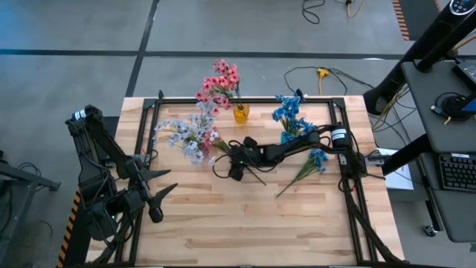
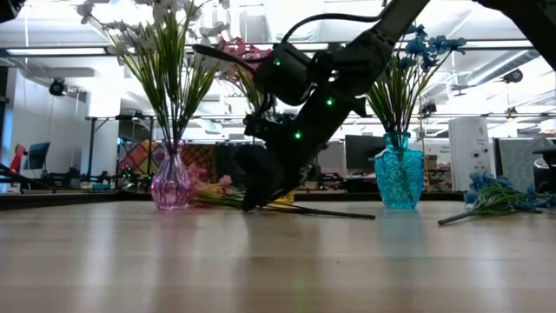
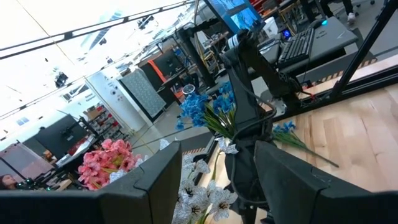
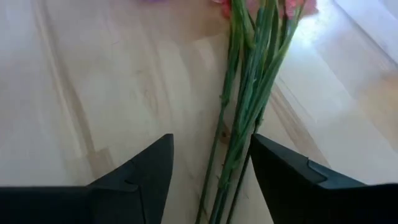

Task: Sort flowers into vase by color
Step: Put the pink flowers into the yellow vase

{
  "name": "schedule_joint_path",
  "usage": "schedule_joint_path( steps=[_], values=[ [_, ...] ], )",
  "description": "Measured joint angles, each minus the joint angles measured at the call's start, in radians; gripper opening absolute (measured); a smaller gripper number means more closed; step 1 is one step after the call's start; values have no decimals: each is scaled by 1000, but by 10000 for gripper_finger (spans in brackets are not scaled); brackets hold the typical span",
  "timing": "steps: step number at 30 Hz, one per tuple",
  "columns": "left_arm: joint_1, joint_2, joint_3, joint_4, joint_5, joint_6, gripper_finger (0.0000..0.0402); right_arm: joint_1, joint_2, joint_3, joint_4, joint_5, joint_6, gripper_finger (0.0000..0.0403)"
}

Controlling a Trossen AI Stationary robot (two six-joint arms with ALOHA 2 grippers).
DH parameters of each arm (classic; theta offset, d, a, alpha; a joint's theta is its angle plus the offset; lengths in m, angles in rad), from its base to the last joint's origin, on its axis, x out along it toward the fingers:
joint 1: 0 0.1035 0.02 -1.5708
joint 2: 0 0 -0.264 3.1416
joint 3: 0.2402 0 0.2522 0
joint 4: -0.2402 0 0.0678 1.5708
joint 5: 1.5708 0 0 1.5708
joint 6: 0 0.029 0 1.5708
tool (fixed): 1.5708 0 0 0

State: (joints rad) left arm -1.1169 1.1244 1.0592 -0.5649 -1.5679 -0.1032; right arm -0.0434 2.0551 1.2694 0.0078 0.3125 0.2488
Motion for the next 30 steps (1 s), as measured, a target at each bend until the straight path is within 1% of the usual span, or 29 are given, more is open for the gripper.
schedule_joint_path(
  steps=[3, 5, 14, 17, 21, 25, 27, 30],
  values=[
    [0, 0, 0, 0, 0, 0, 187, -2, 0, 0, -19, 0, 26, 197],
    [0, 0, -1, 0, 0, 0, 187, -2, -2, 1, -40, 1, 43, 180],
    [0, 0, -2, -1, 0, 0, 187, -3, -14, -1, -80, 3, 66, 54],
    [0, 0, -2, -1, 0, 0, 187, -3, -25, -3, -92, 11, 75, 21],
    [0, 0, -2, -1, 0, 0, 187, -3, -54, -6, -135, 9, 99, 13],
    [0, 0, -2, -1, 1, -18, 187, -1, -119, -7, -240, 26, 152, 13],
    [0, 0, -2, -1, 34, -34, 187, 6, -158, -8, -297, 31, 163, 13],
    [2, 3, -2, -1, 144, -37, 187, 26, -208, -15, -356, 30, 189, 13]
  ],
)
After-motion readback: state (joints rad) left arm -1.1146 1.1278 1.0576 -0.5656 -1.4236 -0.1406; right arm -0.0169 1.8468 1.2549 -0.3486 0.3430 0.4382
